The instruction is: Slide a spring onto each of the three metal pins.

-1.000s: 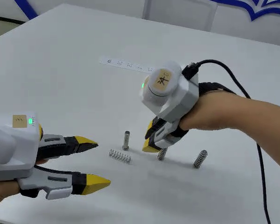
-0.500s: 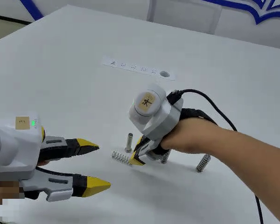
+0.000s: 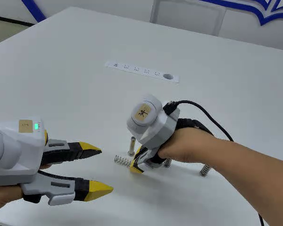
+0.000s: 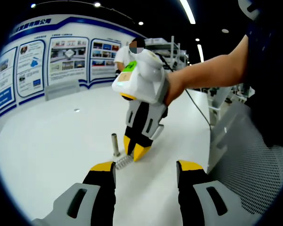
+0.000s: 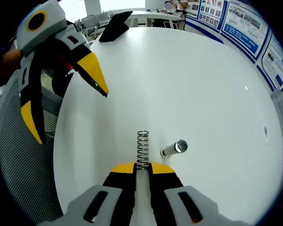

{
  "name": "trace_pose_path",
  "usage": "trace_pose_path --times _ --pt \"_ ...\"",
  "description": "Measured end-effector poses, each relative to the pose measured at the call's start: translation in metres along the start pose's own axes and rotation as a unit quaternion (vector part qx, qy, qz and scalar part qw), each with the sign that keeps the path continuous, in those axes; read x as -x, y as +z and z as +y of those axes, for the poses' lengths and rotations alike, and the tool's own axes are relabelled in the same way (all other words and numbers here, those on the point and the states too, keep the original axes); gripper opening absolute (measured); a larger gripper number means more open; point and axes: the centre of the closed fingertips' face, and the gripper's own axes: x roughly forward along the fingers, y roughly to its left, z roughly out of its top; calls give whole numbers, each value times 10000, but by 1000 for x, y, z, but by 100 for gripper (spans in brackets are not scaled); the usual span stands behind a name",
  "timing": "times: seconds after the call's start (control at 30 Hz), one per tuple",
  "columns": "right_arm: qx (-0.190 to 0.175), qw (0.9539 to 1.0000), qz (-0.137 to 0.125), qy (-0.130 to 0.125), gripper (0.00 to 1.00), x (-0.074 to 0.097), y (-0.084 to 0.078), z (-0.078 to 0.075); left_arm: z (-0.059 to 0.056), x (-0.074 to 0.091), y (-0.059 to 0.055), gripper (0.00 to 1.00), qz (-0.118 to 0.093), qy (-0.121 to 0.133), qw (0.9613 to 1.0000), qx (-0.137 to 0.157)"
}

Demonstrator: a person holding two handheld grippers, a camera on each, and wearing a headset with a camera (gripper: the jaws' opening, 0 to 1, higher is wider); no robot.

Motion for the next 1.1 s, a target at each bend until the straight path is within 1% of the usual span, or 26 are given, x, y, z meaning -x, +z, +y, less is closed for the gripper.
trace_pose_path --times 0.13,0.2,0.37,0.43,0.53,0.63,0.73,0.83,0.97,1.1 --pt "12 10000 34 34 11 3 -3 4 0 0 0 53 9 4 10000 -9" --pt "151 9999 63 34 11 8 -3 8 -1 -1 -1 53 15 -1 10000 -17" --pt "462 9988 109 123 11 28 0 22 -5 -5 -4 51 124 -75 9998 -112" --pt "547 9984 78 118 11 37 2 26 -7 -8 -4 51 167 -115 9997 -169" --pt "657 9976 77 183 11 49 3 33 -10 -11 -3 50 188 -175 9993 -260" --pt "780 9963 96 356 11 63 5 48 -13 -14 1 48 179 -237 9989 -358" --pt "914 9949 84 429 11 72 9 58 -16 -16 3 45 170 -301 9984 -443" --pt "1022 9937 71 455 11 79 13 66 -21 -18 5 41 152 -401 9977 -530" --pt "1123 9925 79 485 11 83 17 72 -30 -19 7 28 133 -576 9962 -647" --pt "1168 9919 60 502 11 85 20 75 -33 -18 8 19 128 -639 9949 -770"
